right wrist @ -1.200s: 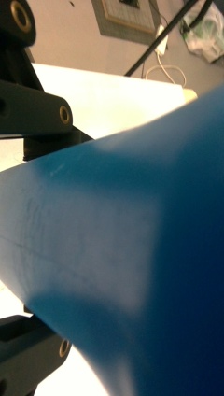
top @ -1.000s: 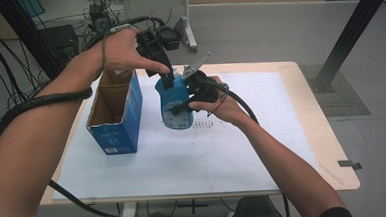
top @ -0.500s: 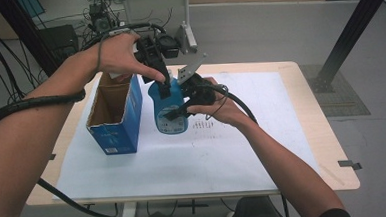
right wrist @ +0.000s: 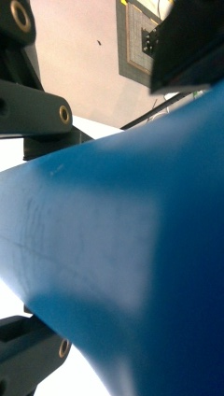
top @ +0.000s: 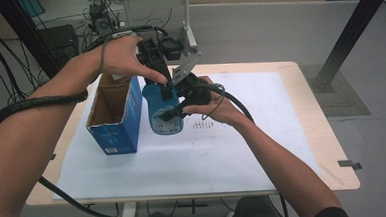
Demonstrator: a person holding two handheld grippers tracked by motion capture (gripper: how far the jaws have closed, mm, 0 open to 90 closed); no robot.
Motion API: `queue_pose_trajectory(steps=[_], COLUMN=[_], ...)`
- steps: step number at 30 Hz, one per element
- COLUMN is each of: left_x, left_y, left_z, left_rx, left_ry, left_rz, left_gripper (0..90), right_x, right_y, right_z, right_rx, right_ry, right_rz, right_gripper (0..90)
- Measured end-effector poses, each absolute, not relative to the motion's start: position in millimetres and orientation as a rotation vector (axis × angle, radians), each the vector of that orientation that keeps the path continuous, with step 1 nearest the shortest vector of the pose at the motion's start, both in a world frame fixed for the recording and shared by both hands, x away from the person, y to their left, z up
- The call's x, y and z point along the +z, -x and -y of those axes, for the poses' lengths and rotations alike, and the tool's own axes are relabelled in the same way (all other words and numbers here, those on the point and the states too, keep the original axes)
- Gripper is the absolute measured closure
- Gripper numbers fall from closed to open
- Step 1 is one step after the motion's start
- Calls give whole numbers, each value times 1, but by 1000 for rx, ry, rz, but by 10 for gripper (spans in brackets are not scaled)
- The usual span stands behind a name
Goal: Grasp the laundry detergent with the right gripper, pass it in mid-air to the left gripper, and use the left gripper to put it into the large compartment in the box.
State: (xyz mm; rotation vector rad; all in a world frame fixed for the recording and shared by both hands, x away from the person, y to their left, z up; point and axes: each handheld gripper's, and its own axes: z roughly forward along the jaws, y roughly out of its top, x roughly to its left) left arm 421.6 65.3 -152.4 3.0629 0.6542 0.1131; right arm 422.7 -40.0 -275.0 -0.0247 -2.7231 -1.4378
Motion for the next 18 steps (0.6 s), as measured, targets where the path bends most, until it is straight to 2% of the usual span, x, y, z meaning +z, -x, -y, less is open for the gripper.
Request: queue_pose_trajectory(steps=[18], left_x=[-157], left_y=[-420], left_z=[-61], left_rx=[50], left_ry=[-3069], left_rz=[-610], left_gripper=[55], right_x=[-269], right_y=[-421], right_z=[44], right_rx=[-1448], right_ry=[3], right_rz=[2727], right_gripper=[443])
